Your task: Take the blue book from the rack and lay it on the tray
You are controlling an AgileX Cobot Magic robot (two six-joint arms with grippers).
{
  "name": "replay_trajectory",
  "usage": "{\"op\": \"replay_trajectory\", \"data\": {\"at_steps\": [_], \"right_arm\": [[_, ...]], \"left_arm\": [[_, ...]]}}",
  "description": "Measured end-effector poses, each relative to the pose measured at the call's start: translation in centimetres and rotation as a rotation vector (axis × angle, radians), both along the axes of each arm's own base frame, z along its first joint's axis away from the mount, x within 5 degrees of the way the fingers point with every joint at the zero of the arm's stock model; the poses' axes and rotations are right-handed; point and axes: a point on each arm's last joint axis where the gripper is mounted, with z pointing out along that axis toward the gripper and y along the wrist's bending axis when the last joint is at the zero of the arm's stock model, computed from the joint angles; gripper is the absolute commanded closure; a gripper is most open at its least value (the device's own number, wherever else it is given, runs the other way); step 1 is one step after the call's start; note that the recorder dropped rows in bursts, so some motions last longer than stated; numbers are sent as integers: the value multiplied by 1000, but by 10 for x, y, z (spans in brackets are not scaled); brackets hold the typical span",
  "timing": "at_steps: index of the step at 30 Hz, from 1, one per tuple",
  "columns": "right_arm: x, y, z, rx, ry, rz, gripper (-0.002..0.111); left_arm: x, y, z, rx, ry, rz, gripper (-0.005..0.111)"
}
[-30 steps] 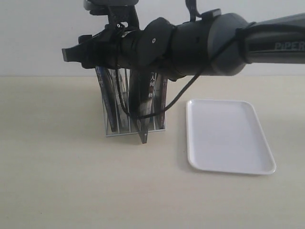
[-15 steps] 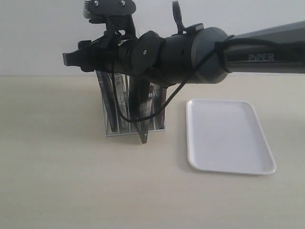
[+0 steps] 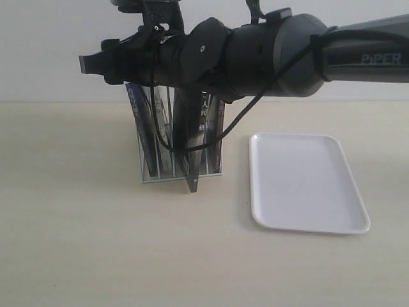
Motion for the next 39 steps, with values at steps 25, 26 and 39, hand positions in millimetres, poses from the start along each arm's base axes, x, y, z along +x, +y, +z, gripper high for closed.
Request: {"op": "replay_trajectory", "data": {"at_steps": [25,26,39], "right_arm": [[0,7,-27,-32,116,33,51],[1,7,-29,-32,113,28,51],[11,8,-45,-22,67,-41,64]], "left_arm": [[0,0,0,0,0,0,103],[0,0,0,0,0,0,103],[0,0,0,0,0,0,103]]}}
